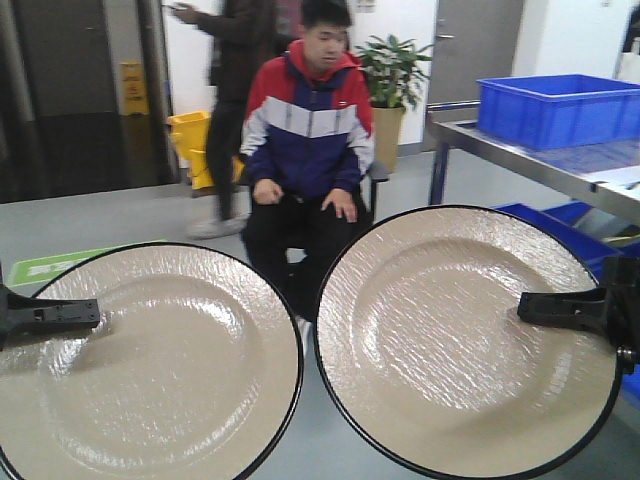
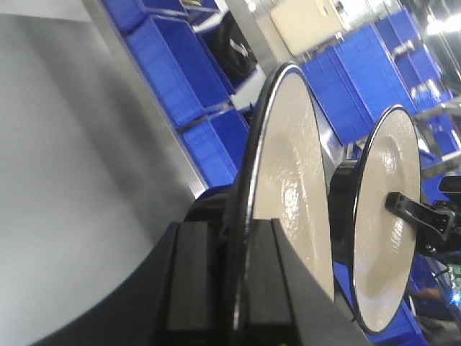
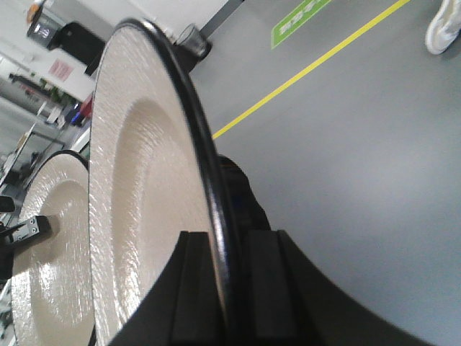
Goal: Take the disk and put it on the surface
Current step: 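Hold both plates while the base drives to the steel table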
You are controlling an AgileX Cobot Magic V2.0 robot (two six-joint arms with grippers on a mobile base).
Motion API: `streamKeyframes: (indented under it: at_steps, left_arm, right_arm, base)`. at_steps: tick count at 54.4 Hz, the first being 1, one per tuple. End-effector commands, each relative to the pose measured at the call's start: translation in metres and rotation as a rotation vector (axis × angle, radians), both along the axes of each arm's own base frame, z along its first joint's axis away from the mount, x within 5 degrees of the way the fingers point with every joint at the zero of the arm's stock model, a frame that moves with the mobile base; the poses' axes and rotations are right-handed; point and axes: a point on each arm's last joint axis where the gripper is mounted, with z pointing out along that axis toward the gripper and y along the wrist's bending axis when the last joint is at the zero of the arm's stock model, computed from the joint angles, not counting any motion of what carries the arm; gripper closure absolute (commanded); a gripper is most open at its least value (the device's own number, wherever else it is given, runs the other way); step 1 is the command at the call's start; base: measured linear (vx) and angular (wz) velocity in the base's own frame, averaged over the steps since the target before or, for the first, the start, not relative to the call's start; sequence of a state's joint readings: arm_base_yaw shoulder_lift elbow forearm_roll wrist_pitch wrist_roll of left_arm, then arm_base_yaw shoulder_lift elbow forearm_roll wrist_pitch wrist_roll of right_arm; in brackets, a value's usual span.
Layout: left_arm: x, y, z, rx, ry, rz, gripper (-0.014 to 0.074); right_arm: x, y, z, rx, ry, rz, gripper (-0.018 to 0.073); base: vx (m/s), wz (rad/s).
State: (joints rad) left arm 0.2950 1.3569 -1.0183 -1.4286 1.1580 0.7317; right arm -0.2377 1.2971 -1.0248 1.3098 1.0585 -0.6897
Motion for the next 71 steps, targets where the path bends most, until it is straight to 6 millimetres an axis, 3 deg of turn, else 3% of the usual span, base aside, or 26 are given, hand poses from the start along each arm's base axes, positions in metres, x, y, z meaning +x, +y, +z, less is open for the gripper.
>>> streamKeyframes:
  at_steps: [1, 55, 71]
  left_arm:
    - [-0.0070, -0.0046, 0.0321, -0.127, -0.103, 0.001, 0.0601]
    - [-0.0073, -0.0048, 0.0321, -0.127, -0.102, -0.003, 0.0601]
    - [-0.0071, -0.0047, 0.0320, -0.127, -0.102, -0.001, 0.0601]
  right_arm:
    - [-0.0071, 0.0038, 0.0295, 0.114, -0.097, -0.001, 0.0568]
    - [-0.0086, 0.0052, 0.0296, 0.119, -0.093, 0.021, 0.0568]
    - [-0.0086, 0.0052, 0.0296, 0.119, -0.093, 0.021, 0.0568]
  base:
    - [0.24, -0.41]
    - [0.41, -0.07]
    - [0.50, -0.36]
